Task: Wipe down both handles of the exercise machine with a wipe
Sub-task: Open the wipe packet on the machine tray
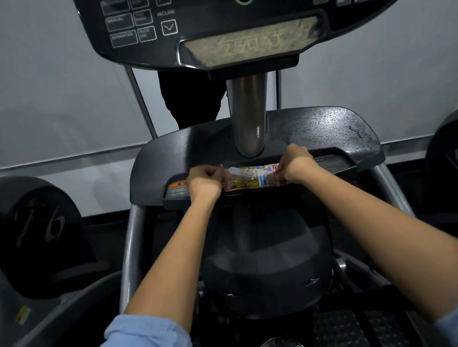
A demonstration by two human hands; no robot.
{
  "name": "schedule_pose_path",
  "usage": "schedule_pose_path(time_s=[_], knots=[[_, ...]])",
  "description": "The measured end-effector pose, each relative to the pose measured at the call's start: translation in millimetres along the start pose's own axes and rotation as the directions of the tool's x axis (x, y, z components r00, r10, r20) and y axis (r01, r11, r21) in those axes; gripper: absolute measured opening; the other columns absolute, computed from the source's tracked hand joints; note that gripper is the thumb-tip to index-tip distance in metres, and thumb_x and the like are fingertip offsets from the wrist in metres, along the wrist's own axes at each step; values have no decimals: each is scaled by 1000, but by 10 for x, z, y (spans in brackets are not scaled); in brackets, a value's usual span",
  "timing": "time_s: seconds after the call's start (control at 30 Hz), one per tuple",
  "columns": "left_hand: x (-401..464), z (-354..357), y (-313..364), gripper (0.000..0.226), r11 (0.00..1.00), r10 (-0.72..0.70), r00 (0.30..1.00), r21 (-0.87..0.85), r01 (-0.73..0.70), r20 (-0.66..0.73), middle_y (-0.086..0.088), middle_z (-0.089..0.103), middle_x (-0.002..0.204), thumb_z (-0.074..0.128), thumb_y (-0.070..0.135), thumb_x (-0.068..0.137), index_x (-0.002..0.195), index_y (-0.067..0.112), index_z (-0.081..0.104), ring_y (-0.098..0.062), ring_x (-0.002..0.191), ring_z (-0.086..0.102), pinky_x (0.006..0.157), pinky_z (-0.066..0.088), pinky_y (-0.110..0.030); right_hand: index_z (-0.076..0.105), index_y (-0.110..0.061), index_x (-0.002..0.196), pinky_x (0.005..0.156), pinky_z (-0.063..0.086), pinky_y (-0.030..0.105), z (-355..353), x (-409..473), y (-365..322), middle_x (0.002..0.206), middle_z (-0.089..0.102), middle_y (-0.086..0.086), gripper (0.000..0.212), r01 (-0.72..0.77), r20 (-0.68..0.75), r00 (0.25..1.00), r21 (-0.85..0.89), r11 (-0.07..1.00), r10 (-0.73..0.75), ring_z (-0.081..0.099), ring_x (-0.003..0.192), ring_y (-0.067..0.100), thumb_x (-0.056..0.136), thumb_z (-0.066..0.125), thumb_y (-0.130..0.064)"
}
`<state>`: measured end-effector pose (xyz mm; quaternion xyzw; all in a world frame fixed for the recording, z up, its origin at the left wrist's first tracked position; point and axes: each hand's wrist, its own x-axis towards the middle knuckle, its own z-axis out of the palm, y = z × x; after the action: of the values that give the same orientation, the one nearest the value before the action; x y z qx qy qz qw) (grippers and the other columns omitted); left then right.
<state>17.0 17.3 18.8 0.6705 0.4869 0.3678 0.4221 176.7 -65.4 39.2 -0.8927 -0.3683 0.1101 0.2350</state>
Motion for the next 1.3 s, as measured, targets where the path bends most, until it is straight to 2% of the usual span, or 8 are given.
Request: schedule_pose_path(time_s=[0.17, 0.37, 0.63, 0.7, 0.8, 0.9, 1.0, 1.3], knots=[[-78, 13, -49, 27, 997, 30, 1000, -73, -29, 2, -15, 67, 77, 53, 7, 88, 62, 13, 56, -28, 73, 63, 70, 52, -33, 67, -6, 107, 88, 53, 34, -16, -32, -72, 114, 66, 13, 23, 105, 1, 995, -51, 993, -105, 63, 102, 30, 86, 59, -4], [-120, -5, -71, 18, 990, 81, 997, -119, -78, 13, -19, 69, 85, 53, 8, 89, 72, 12, 59, -31, 82, 65, 77, 54, -39, 70, -11, 99, 78, 46, 26, 6, -65, -210, 106, 69, 6, 14, 358, 106, 929, -5, 934, -355, 60, 85, 17, 89, 61, -16], [-161, -4, -78, 33, 976, 117, 992, -192, -107, 42, -5, 56, 73, 51, -8, 87, 77, 23, 46, -23, 69, 62, 68, 55, -38, 66, -6, 100, 87, 51, 38, 89, -97, -373, 105, 66, 13, 15, 465, 137, 885, -258, 847, -444, 62, 95, 28, 93, 53, -9], [-182, -5, -50, 29, 986, 141, 988, -104, -133, 67, -3, 58, 74, 48, -7, 89, 76, 18, 54, -19, 68, 60, 67, 53, -33, 66, -8, 101, 81, 47, 34, 85, -109, -370, 108, 63, 12, 18, 496, 157, 868, -295, 817, -471, 60, 97, 29, 91, 51, -7], [-212, 7, -14, 18, 982, 122, 984, 131, -139, 133, -4, 70, 99, 54, 13, 89, 94, 18, 71, -23, 93, 64, 85, 53, -34, 66, -12, 98, 75, 41, 30, 80, -128, -327, 107, 62, 8, 19, 516, 149, 855, -326, 792, -496, 58, 96, 27, 92, 48, -10], [-308, 11, 48, 30, 949, 98, 984, 285, -137, 149, -2, 69, 111, 65, 40, 80, 107, 26, 68, -23, 104, 63, 91, 51, -34, 63, -18, 92, 72, 39, 30, 65, -132, -309, 100, 61, 4, 18, 506, 113, 860, -306, 806, -497, 55, 90, 24, 94, 45, -16], [-398, 34, 88, 41, 908, 158, 980, 374, -191, 118, -2, 65, 118, 70, 46, 76, 112, 27, 65, -23, 110, 60, 91, 49, -32, 56, -21, 86, 71, 38, 30, 24, -135, -322, 91, 55, 0, 13, 495, 108, 868, -249, 832, -484, 54, 88, 22, 94, 46, -17], [-436, 57, 162, 46, 918, 91, 993, 380, -112, 73, -2, 67, 115, 75, 47, 71, 110, 25, 64, -23, 108, 62, 89, 49, -30, 52, -22, 86, 71, 42, 30, -245, -174, -396, 90, 56, -2, 15, 476, 56, 878, 11, 879, -476, 53, 84, 20, 91, 46, -9]])
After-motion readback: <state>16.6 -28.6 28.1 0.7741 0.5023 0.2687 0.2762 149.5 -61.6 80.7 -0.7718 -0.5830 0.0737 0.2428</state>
